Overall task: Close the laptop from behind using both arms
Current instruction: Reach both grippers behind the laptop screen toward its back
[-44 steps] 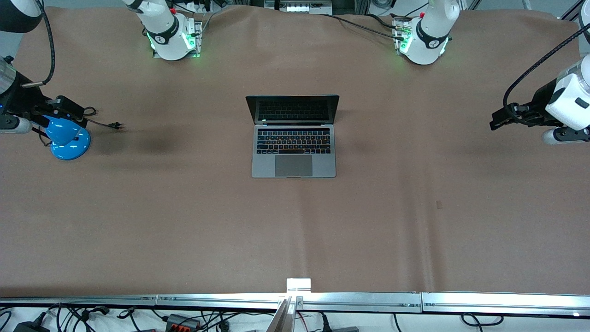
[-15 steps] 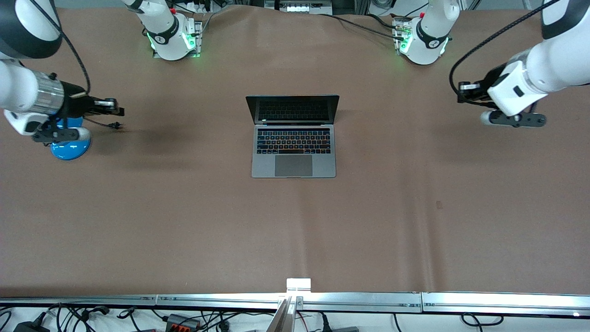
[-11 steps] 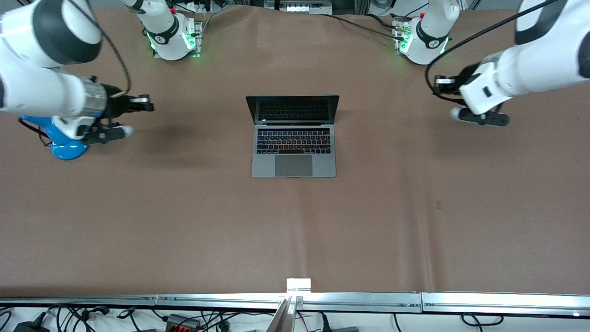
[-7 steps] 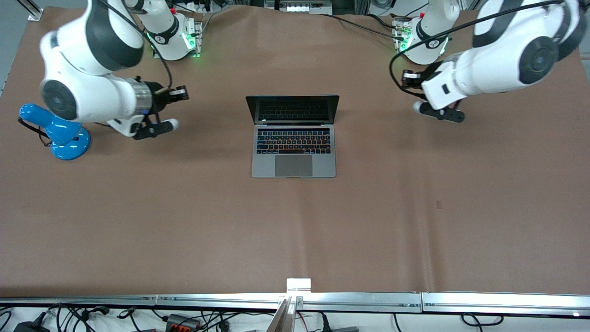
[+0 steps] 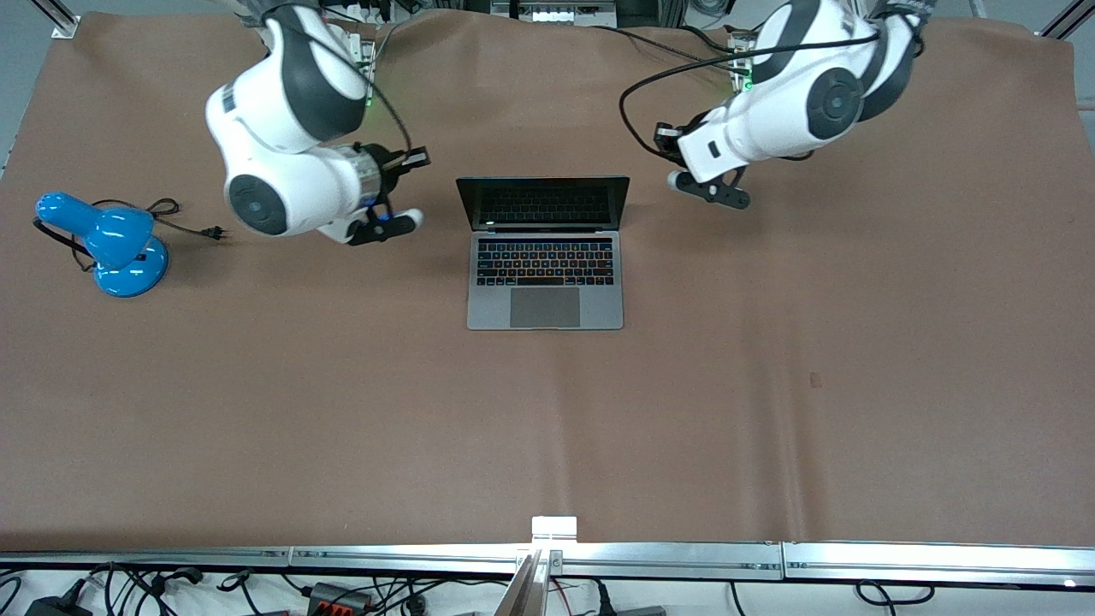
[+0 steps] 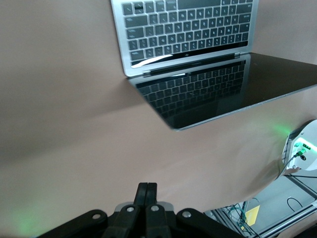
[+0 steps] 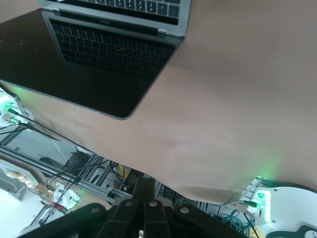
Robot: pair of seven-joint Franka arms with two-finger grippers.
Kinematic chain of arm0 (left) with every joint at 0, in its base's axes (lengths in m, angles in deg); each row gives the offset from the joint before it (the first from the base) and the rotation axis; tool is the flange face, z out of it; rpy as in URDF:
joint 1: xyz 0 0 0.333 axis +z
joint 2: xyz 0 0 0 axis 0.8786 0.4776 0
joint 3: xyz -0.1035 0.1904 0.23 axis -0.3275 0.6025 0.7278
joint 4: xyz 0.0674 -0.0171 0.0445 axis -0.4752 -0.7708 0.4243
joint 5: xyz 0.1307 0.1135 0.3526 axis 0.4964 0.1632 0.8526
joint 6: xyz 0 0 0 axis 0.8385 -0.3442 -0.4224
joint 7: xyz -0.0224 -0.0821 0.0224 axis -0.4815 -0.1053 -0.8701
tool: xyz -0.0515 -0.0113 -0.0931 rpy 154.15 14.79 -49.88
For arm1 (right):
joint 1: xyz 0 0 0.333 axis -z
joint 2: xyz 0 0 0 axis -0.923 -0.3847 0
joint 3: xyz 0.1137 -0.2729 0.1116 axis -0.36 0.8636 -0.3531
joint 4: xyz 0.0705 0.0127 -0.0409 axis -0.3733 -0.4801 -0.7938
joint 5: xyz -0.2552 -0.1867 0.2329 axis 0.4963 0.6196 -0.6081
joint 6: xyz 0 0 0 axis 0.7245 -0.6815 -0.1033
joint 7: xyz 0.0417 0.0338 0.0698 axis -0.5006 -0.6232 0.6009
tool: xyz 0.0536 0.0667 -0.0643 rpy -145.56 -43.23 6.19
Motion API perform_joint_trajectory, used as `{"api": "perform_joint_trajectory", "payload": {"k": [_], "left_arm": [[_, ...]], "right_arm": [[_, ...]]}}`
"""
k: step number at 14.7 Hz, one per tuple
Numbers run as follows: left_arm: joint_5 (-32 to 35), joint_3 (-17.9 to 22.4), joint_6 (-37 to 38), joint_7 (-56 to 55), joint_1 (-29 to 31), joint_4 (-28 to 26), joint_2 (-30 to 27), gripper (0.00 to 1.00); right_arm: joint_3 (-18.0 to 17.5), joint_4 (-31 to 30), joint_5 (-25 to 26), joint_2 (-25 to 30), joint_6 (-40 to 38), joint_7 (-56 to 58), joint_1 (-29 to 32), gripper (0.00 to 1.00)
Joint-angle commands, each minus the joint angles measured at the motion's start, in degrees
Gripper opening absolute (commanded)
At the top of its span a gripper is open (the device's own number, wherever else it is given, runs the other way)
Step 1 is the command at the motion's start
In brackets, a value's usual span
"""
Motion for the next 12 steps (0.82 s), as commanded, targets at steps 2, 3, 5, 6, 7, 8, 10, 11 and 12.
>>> {"api": "perform_joint_trajectory", "payload": {"k": [2,3,5,6,7,8,10,11,12], "left_arm": [[-1.7,-5.3,-7.1,-3.5,0.7,-1.6,1.9,0.01],[-1.7,-6.0,-8.5,-4.0,0.7,-1.6,2.8,0.0],[-1.7,-6.4,-11.3,-5.0,0.5,-1.6,4.6,0.0],[-1.7,-6.9,-13.0,-5.4,0.6,-1.6,6.5,0.01],[-1.7,-7.3,-14.2,-5.6,0.6,-1.6,7.5,0.0],[-1.7,-8.3,-15.4,-6.4,0.6,-1.6,8.3,0.0],[-1.8,-9.8,-18.7,-7.8,0.5,-1.6,9.9,0.01],[-1.8,-9.9,-19.4,-7.8,0.6,-1.6,10.8,0.0],[-1.7,-9.9,-20.4,-7.8,0.6,-1.3,11.6,0.0]], "right_arm": [[0.6,-7.5,-0.9,3.9,7.4,-5.2,-8.1,0.0],[0.6,-9.3,-0.9,4.3,9.7,-6.1,-9.4,0.0],[0.7,-10.5,-0.9,4.3,13.4,-9.2,-12.4,0.0],[0.7,-10.4,-0.9,4.0,15.1,-10.8,-13.5,0.0],[0.7,-10.4,-0.8,3.5,17.0,-11.3,-13.7,0.0],[0.7,-10.4,-0.7,3.1,18.8,-11.6,-13.8,0.0],[0.8,-10.4,-0.4,2.8,21.1,-11.6,-13.5,0.0],[1.0,-10.4,0.0,2.8,21.9,-11.6,-13.1,0.0],[1.2,-10.4,0.1,2.8,22.8,-11.7,-12.8,0.0]]}}
